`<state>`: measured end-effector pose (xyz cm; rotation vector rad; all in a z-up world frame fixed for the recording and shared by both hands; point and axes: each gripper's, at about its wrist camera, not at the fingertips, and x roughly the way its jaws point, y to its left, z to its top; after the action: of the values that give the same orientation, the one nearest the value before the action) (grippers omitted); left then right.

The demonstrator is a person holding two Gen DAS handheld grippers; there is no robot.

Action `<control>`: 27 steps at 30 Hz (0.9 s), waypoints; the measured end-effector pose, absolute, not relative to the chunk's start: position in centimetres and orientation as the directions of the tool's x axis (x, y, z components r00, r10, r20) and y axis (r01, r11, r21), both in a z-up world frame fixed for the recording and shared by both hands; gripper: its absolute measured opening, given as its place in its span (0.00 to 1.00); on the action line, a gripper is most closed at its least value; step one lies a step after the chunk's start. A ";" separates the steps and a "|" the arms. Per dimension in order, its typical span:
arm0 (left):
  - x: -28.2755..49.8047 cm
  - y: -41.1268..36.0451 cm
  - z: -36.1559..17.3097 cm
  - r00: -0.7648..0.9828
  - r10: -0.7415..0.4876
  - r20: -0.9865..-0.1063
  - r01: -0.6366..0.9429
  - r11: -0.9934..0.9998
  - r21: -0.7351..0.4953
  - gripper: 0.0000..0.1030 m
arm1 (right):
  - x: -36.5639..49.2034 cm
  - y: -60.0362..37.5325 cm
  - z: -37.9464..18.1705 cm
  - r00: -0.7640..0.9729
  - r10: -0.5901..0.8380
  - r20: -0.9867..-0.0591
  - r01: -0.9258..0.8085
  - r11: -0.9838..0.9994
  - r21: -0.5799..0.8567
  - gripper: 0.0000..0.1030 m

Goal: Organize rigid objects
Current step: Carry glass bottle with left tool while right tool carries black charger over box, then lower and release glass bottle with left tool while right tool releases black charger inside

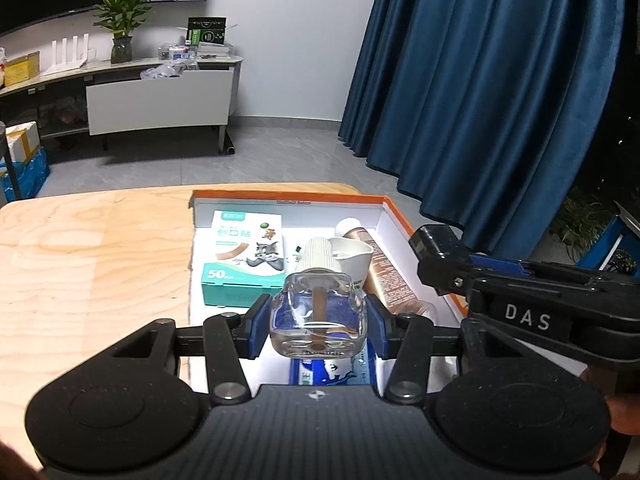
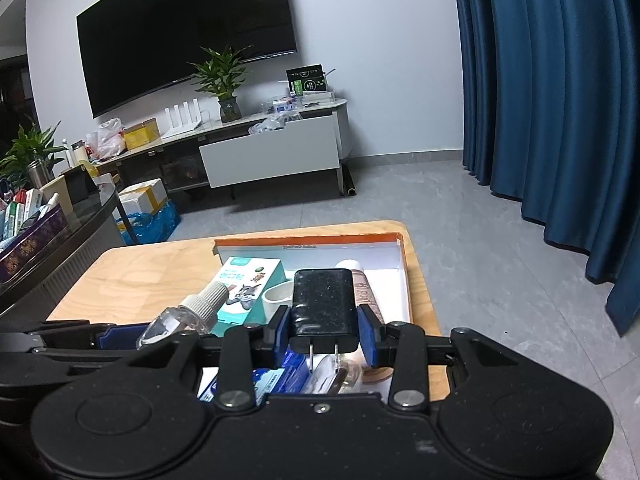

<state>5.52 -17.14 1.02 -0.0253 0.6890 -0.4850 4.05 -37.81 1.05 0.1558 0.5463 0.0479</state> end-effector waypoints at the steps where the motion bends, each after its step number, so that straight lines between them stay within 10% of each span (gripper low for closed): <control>1: 5.6 -17.3 1.0 0.664 -0.439 -0.606 0.423 0.888 -0.180 0.48 | 4.2 -37.9 1.1 0.853 0.086 -0.515 -0.002 0.987 0.160 0.43; 27: 7.1 -18.0 0.3 0.641 -0.450 -0.622 0.426 0.883 -0.200 0.48 | 7.4 -37.2 0.8 0.834 0.090 -0.544 -0.019 0.991 0.134 0.43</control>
<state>7.07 -18.00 0.30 -0.0360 0.7193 -0.4991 7.36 -37.17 0.76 0.1255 0.5813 0.0576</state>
